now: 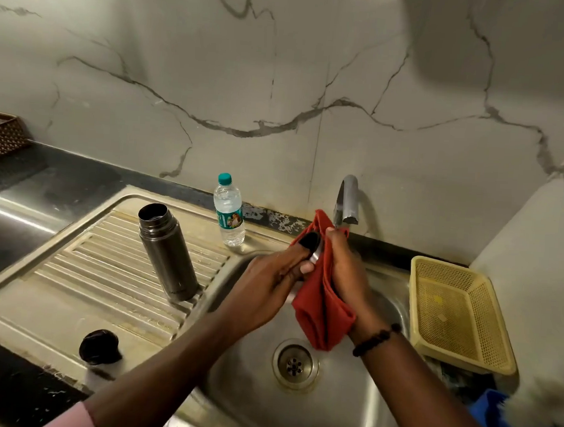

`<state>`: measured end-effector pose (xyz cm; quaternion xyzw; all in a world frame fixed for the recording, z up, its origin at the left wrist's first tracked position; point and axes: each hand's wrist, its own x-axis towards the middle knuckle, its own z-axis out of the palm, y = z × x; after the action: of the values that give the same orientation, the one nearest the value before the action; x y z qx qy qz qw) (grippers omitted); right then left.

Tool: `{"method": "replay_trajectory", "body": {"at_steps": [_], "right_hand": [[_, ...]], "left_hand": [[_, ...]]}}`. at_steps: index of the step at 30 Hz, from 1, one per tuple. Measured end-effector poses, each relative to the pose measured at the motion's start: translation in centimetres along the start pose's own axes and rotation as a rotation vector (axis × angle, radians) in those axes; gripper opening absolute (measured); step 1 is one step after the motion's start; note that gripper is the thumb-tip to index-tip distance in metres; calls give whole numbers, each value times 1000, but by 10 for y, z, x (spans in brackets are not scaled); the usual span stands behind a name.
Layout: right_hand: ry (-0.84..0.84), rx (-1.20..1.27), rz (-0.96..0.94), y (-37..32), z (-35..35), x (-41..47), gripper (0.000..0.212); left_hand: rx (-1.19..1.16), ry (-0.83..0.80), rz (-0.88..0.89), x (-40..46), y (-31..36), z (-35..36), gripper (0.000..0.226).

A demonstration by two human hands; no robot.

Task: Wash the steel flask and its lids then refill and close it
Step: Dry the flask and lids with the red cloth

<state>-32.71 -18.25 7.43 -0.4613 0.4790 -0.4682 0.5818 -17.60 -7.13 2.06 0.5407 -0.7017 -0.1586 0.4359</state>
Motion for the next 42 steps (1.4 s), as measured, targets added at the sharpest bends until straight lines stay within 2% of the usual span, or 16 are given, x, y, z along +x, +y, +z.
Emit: {"method": "replay_trajectory", "body": {"at_steps": [2,5,8,9,11,14,16,17,19,23,25,28,32,38,40,42], "right_hand": [[-81,-177,-109,49,33,-41,33],[19,-536,-718,85,28,-40,40],[-8,-867,-1112,99,11,-13,56],[-24,-890,-1098,104,13,-19,57],[-23,-639,-866,97,19,-25,47],[-47,-80,-164,71,31,-37,35],[-114,82,255,61,29,-32,38],[-126,92,336,61,28,-30,39],[-108,-6,240,67,29,-32,43],[89,-686,-760,103,20,-41,51],[6,-789,-925,110,12,-33,59],[53,-675,-754,101,17,-39,56],[145,-562,-287,84,27,-43,56],[75,-438,-77,92,19,-35,55],[-11,-336,-3,96,18,-38,58],[-96,-292,37,102,16,-41,58]], "left_hand": [[-219,95,-181,7,13,5,26],[-729,140,-681,19,31,11,34],[-785,121,-720,16,32,9,43],[-759,122,-679,12,32,10,40],[-727,113,-533,3,29,14,29],[-459,44,-254,-1,17,10,20],[-171,5,-86,-5,6,6,18],[-88,3,-48,-9,0,6,19],[-150,42,-137,-14,1,10,18],[-736,154,-560,-8,18,21,31],[-859,158,-673,-8,19,24,36],[-825,185,-598,-9,20,27,32],[-668,123,-452,-14,6,30,27],[127,90,-222,-21,-38,37,31],[21,71,-278,-21,-36,34,32],[-271,73,-324,-20,-28,31,26]]}}
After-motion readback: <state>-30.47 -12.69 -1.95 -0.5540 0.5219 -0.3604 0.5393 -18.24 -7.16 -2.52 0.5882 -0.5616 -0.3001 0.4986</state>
